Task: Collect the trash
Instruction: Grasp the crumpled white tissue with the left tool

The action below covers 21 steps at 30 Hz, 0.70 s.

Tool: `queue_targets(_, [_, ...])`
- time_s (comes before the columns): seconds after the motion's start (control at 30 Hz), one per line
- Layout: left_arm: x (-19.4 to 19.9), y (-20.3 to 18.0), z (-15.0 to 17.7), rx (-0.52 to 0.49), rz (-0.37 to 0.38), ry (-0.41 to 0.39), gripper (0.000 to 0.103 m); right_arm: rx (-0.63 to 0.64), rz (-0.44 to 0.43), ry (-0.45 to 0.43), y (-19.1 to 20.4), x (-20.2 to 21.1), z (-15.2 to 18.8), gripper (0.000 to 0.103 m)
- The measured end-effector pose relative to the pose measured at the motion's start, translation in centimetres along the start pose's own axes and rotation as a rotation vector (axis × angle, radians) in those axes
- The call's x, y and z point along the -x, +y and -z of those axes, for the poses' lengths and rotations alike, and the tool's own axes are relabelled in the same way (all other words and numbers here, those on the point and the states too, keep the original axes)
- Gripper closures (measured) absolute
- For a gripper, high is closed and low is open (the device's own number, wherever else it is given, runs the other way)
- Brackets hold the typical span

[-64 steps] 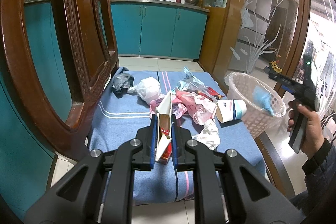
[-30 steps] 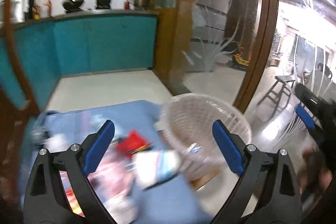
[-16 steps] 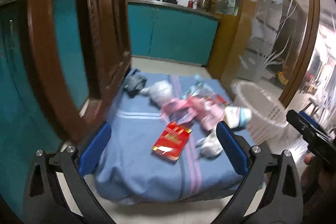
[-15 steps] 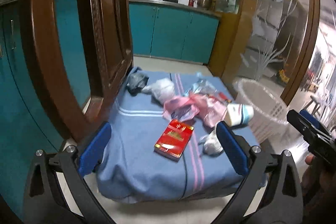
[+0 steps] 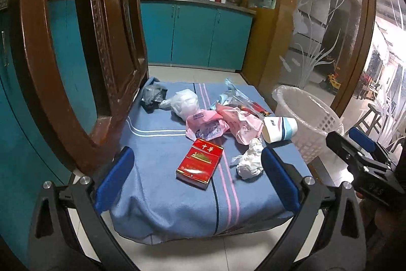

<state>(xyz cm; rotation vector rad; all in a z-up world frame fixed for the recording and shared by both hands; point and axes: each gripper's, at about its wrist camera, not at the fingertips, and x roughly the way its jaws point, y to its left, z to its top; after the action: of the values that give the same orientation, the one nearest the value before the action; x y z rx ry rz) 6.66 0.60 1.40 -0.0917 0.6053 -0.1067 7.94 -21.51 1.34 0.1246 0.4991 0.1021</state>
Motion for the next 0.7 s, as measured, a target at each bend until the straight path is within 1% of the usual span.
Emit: queue_targets(0.7, [-0.33,-0.79,0.22,-0.019,-0.003,0.009,0.003,0.005,0.003,-0.009,-0.29,0.01,0.04,0.003])
